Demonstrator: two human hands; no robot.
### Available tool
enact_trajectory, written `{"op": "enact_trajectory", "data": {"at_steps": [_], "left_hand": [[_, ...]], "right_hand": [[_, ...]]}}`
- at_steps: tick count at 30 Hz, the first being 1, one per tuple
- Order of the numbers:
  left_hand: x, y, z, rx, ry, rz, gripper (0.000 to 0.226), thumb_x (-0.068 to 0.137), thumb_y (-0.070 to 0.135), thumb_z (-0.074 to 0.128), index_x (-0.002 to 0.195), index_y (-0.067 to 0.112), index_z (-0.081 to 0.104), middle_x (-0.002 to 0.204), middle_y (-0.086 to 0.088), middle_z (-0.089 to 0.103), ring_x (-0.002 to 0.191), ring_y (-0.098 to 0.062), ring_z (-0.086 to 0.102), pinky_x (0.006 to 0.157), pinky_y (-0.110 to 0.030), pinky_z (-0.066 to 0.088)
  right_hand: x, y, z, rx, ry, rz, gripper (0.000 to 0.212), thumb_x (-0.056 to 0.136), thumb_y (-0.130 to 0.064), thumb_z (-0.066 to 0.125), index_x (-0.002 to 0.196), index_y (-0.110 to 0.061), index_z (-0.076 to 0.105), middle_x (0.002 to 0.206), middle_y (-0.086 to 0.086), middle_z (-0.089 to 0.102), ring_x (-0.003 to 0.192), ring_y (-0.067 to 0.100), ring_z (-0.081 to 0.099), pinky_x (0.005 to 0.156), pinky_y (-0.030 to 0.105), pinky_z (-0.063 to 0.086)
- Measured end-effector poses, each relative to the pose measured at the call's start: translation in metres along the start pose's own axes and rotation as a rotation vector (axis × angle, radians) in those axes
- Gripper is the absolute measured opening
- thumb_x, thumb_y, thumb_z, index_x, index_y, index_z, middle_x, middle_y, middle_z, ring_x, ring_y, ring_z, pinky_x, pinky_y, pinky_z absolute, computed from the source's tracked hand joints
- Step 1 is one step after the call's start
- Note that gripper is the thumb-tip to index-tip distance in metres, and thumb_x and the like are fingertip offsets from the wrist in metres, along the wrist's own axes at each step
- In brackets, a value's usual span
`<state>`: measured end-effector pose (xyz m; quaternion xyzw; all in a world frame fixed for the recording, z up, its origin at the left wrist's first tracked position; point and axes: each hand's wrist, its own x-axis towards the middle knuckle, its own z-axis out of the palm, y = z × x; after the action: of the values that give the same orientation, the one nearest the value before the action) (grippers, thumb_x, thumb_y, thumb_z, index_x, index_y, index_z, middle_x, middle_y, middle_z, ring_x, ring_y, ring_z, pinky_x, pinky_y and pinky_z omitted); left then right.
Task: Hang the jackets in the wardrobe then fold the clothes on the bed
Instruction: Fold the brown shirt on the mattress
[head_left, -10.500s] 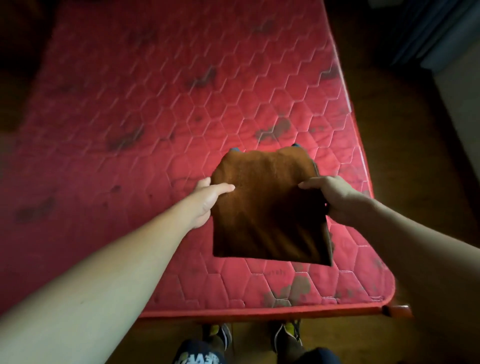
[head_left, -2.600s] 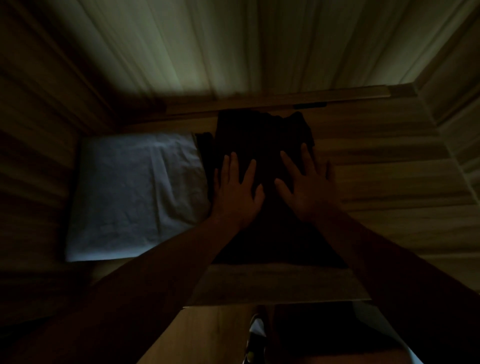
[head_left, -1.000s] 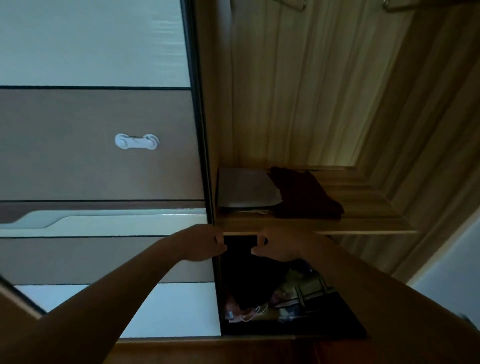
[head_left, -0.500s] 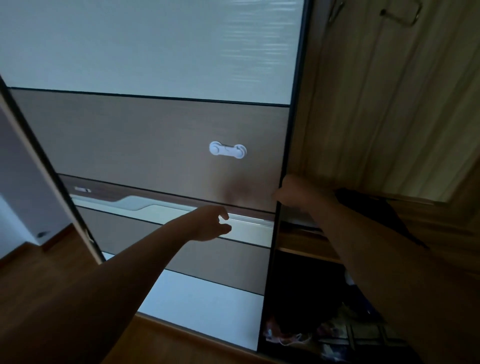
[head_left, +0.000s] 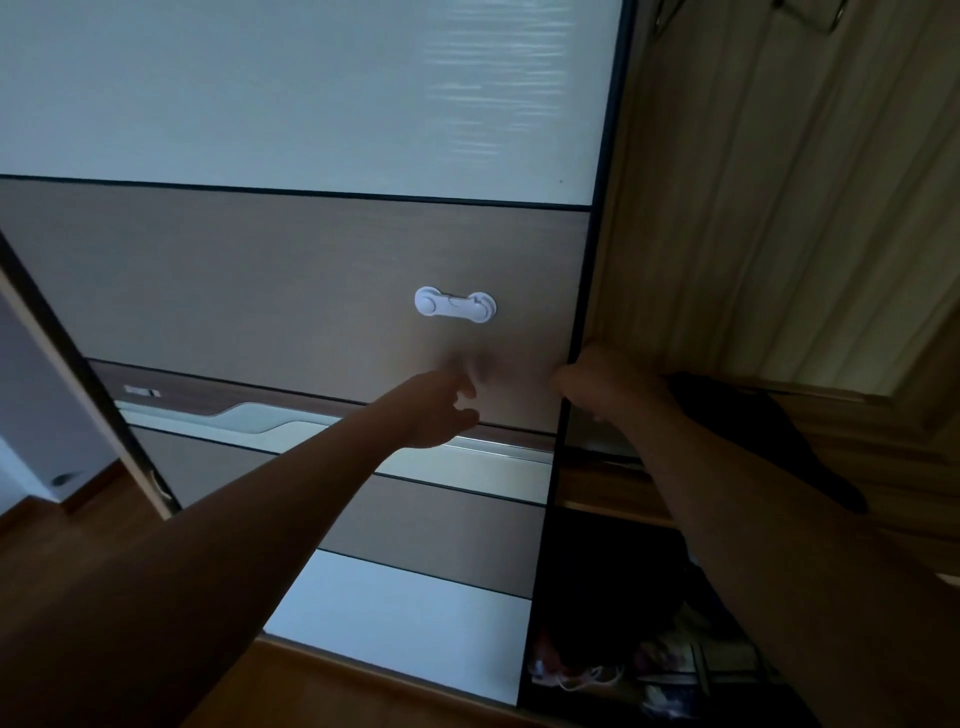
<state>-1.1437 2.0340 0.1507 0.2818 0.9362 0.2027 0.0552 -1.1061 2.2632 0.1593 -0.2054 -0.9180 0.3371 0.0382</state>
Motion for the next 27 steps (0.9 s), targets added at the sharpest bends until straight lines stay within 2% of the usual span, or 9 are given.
{"op": "enact_trajectory", "data": {"at_steps": [3, 6, 8, 11, 13, 16, 20, 23, 27], "left_hand": [[0.01, 0.007, 0.004, 0.003, 0.017, 0.052, 0.038, 0.096, 0.028, 0.063, 0.131, 0.013, 0.058, 0.132, -0.008, 0.06, 0.113, -0.021, 0.058, 0.09, -0.024, 0.038], [0.021, 0.019, 0.011, 0.022, 0.023, 0.089, 0.041, 0.096, 0.026, 0.062, 0.134, 0.013, 0.057, 0.133, -0.008, 0.06, 0.121, -0.023, 0.056, 0.094, -0.025, 0.038], [0.028, 0.029, 0.017, 0.04, 0.027, 0.123, 0.041, 0.095, 0.027, 0.062, 0.134, 0.014, 0.057, 0.129, -0.009, 0.061, 0.118, -0.024, 0.057, 0.096, -0.028, 0.041], [0.038, 0.045, 0.028, 0.087, 0.044, 0.202, 0.036, 0.094, 0.024, 0.062, 0.129, 0.015, 0.06, 0.119, -0.009, 0.066, 0.109, -0.025, 0.062, 0.092, -0.03, 0.045], [0.042, 0.058, 0.036, 0.148, 0.075, 0.263, 0.033, 0.094, 0.023, 0.062, 0.125, 0.016, 0.061, 0.112, -0.008, 0.068, 0.104, -0.027, 0.064, 0.09, -0.032, 0.05], [0.046, 0.077, 0.05, 0.268, 0.136, 0.369, 0.033, 0.093, 0.026, 0.061, 0.125, 0.018, 0.058, 0.11, -0.008, 0.068, 0.1, -0.029, 0.064, 0.087, -0.038, 0.054], [0.053, 0.108, 0.069, 0.34, 0.141, 0.475, 0.037, 0.092, 0.028, 0.06, 0.128, 0.02, 0.055, 0.115, -0.004, 0.065, 0.102, -0.026, 0.062, 0.087, -0.035, 0.051], [0.061, 0.135, 0.082, 0.353, 0.133, 0.523, 0.038, 0.092, 0.028, 0.061, 0.128, 0.021, 0.056, 0.117, -0.002, 0.065, 0.102, -0.024, 0.062, 0.085, -0.031, 0.048], [0.074, 0.18, 0.102, 0.359, 0.115, 0.563, 0.031, 0.094, 0.026, 0.058, 0.124, 0.018, 0.058, 0.111, -0.003, 0.068, 0.094, -0.022, 0.063, 0.072, -0.025, 0.04]], "right_hand": [[0.003, 0.008, -0.003, 0.018, 0.025, 0.006, 0.016, 0.086, -0.021, 0.065, 0.095, -0.008, 0.066, 0.091, 0.01, 0.065, 0.071, 0.02, 0.061, 0.053, 0.023, 0.044], [0.006, 0.02, -0.011, 0.07, 0.03, 0.028, 0.019, 0.082, -0.02, 0.065, 0.097, -0.008, 0.066, 0.096, 0.012, 0.066, 0.082, 0.025, 0.065, 0.063, 0.029, 0.052], [0.007, 0.031, -0.019, 0.094, 0.03, 0.042, 0.018, 0.08, -0.021, 0.068, 0.095, -0.011, 0.065, 0.097, 0.009, 0.065, 0.085, 0.025, 0.065, 0.07, 0.034, 0.058], [0.007, 0.053, -0.033, 0.147, 0.001, 0.086, 0.026, 0.076, -0.022, 0.072, 0.099, -0.015, 0.062, 0.1, 0.003, 0.062, 0.087, 0.022, 0.063, 0.067, 0.034, 0.06], [0.006, 0.069, -0.043, 0.214, 0.005, 0.102, 0.037, 0.075, -0.018, 0.073, 0.111, -0.014, 0.063, 0.109, 0.005, 0.063, 0.094, 0.023, 0.063, 0.075, 0.036, 0.06], [0.0, 0.096, -0.058, 0.308, 0.032, 0.078, 0.036, 0.078, -0.008, 0.07, 0.114, -0.009, 0.067, 0.114, 0.008, 0.065, 0.101, 0.025, 0.062, 0.092, 0.042, 0.057], [-0.008, 0.132, -0.087, 0.383, 0.023, 0.123, 0.025, 0.077, -0.005, 0.066, 0.102, -0.009, 0.066, 0.101, 0.008, 0.064, 0.088, 0.022, 0.062, 0.061, 0.027, 0.051], [-0.012, 0.157, -0.113, 0.405, 0.025, 0.147, 0.032, 0.077, -0.004, 0.066, 0.108, -0.011, 0.063, 0.104, 0.004, 0.063, 0.088, 0.02, 0.062, 0.053, 0.023, 0.049], [-0.014, 0.199, -0.142, 0.42, 0.059, 0.215, 0.04, 0.079, -0.004, 0.065, 0.115, -0.017, 0.058, 0.107, -0.001, 0.062, 0.094, 0.02, 0.063, 0.085, 0.041, 0.059]]}}
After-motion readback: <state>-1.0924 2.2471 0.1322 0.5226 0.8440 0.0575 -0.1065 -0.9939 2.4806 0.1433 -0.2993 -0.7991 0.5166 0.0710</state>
